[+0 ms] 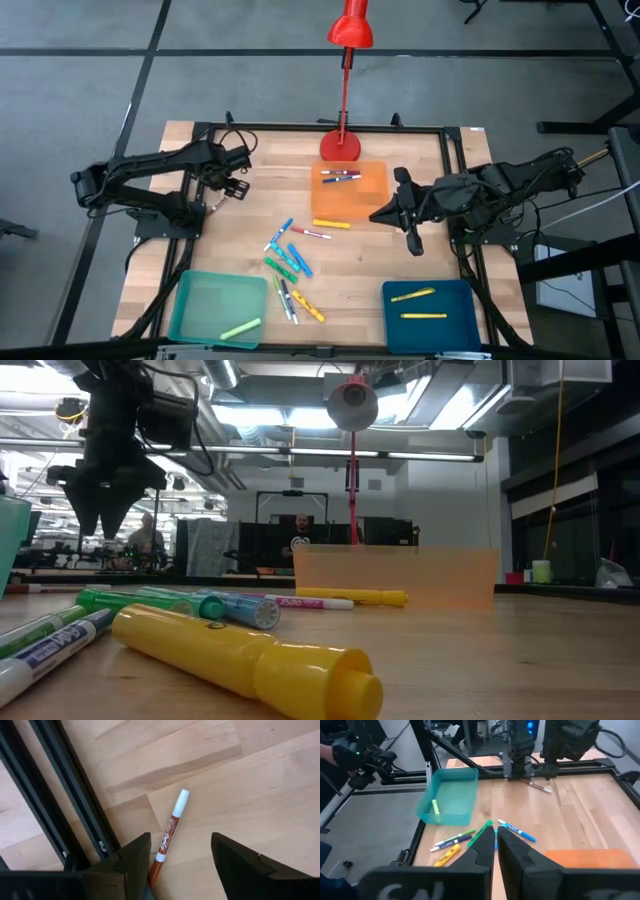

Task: Pick & Place Markers
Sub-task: Put the brown marker pen into the orange bin

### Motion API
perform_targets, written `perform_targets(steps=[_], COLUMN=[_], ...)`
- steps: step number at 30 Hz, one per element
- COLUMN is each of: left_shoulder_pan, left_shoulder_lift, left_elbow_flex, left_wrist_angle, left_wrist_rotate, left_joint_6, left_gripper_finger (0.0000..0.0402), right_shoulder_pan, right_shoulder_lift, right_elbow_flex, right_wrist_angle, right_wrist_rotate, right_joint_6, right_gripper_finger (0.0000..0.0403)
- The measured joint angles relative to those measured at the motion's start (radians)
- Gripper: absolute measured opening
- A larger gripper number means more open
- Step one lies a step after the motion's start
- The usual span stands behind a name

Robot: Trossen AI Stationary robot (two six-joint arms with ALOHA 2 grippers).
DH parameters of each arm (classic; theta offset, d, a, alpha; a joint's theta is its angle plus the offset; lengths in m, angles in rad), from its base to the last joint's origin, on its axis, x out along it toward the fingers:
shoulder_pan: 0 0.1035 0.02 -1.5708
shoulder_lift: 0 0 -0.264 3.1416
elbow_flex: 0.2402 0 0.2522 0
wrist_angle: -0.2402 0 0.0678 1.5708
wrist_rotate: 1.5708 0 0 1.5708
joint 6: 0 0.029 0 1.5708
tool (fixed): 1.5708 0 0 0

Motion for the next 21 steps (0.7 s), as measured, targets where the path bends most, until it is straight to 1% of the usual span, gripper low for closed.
perform_targets(steps=[4, 9, 15, 21], left_shoulder_pan=[0.025, 0.036, 0.035, 0.035], left_shoulder_lift=[0.0, 0.0, 0.0, 0.0], left_elbow_flex=[-0.009, -0.071, -0.111, -0.157], left_wrist_angle=[0.03, 0.094, 0.112, 0.17], left_wrist_rotate=[0.03, 0.066, 0.049, 0.058], left_joint_6=[-0.002, -0.029, -0.028, -0.033], left_gripper_finger=[0.0197, 0.0196, 0.0194, 0.0194], right_shoulder_pan=[0.0, 0.0, 0.0, 0.0], right_shoulder_lift=[0.0, 0.0, 0.0, 0.0], right_elbow_flex=[0.0, 0.0, 0.0, 0.0], right_wrist_angle=[0.0, 0.0, 0.001, 0.001], right_wrist_rotate=[0.0, -0.001, 0.0, 0.0], right_joint_6=[0.0, -0.016, -0.026, -0.026], right_gripper_finger=[0.0023, 0.0023, 0.0023, 0.0023])
